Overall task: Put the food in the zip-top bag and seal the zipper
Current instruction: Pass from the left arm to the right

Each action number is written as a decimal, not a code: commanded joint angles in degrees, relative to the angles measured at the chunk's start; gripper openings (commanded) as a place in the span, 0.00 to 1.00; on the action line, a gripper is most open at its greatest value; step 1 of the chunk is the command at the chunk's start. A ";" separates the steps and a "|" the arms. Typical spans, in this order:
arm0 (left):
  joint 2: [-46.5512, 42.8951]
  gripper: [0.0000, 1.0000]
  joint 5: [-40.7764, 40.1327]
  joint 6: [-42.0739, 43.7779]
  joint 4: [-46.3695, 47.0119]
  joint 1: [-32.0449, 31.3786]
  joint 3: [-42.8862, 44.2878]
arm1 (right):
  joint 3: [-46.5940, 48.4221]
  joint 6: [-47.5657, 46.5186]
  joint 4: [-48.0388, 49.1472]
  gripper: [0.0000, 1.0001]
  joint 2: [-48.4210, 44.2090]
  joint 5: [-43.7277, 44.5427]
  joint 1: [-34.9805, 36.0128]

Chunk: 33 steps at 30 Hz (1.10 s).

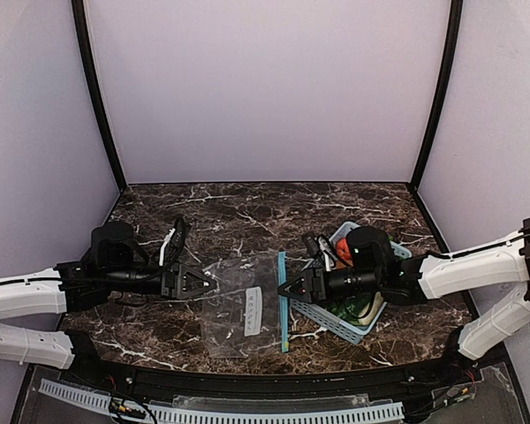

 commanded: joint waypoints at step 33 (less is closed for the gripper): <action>1.15 0.01 -0.05 0.17 1.63 -0.06 -1.31 | 1.08 -0.43 6.17 0.08 3.47 -4.87 -0.38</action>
